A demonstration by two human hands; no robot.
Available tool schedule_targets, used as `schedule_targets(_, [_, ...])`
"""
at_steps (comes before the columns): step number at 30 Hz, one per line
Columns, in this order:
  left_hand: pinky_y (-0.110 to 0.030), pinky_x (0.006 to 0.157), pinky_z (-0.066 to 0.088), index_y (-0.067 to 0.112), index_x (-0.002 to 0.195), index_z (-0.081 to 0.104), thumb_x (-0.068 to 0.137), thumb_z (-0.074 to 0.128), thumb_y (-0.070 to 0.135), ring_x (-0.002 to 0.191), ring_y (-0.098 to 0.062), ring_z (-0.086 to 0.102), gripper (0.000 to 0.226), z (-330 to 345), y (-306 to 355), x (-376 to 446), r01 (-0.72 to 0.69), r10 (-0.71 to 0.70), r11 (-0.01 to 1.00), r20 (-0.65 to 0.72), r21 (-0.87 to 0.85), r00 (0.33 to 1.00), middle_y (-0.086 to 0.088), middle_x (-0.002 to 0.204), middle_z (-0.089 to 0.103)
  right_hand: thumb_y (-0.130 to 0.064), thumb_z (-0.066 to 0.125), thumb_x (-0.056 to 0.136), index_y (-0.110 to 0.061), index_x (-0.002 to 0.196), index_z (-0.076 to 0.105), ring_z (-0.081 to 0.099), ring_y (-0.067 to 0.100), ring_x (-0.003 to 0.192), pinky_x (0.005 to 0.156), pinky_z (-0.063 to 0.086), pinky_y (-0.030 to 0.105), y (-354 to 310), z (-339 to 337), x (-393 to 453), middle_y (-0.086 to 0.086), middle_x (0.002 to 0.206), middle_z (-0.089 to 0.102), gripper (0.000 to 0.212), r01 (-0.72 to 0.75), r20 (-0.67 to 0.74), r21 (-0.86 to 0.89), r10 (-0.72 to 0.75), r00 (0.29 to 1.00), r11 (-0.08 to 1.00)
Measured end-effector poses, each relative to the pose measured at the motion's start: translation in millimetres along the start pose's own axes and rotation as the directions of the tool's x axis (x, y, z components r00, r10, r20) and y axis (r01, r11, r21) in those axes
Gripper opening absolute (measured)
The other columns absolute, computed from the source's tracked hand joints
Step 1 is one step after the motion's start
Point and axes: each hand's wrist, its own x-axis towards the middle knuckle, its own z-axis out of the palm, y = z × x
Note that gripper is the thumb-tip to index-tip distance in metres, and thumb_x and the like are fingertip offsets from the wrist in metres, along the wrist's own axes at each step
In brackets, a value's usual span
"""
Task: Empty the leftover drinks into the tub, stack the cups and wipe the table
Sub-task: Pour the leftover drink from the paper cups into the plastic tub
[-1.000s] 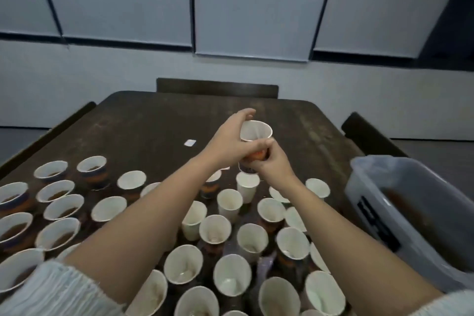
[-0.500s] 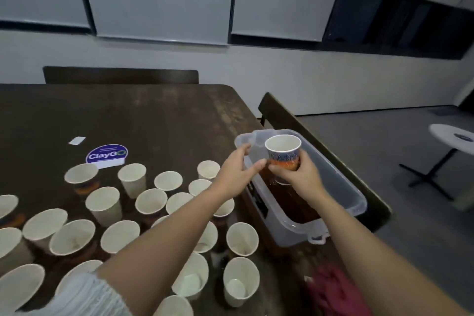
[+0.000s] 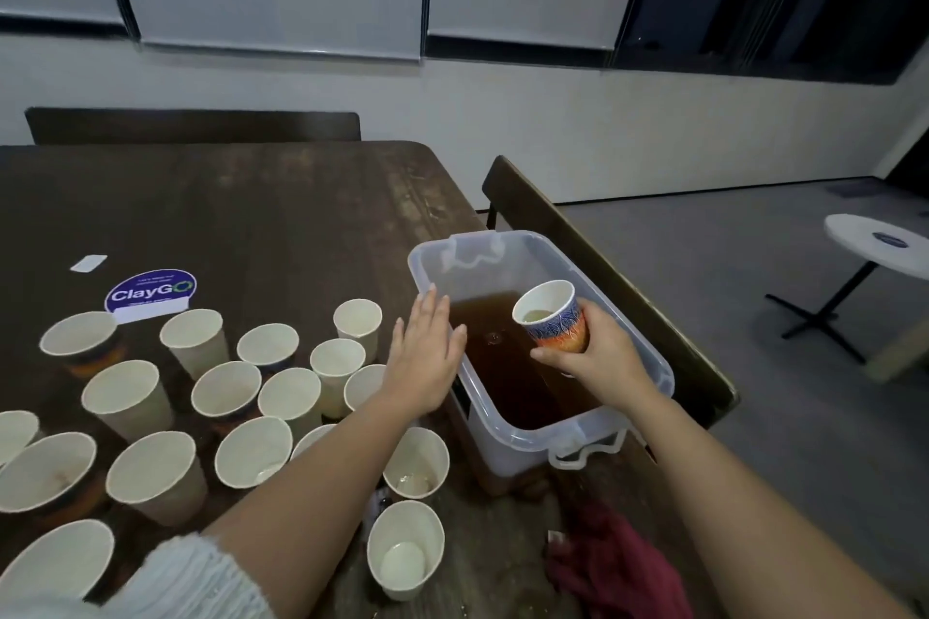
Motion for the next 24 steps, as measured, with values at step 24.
schedule_targets(24, [-0.038, 0.12, -0.002, 0.021, 0.154, 0.012, 0.105, 0.019, 0.036, 0.148, -0.007, -0.007, 0.052, 8.9, -0.4, -3.6, 0.014, -0.019, 0.993, -0.04, -0.12, 0.999, 0.006, 0.162, -0.004, -0.069, 0.07, 0.067, -0.027, 0.141, 0.041, 0.048, 0.017, 0.119, 0.102, 0.045, 0.047, 9.7, 5.4, -1.6, -0.002, 0.13, 0.053, 0.09, 0.065, -0.027, -0.25, -0.074, 0.997, 0.966])
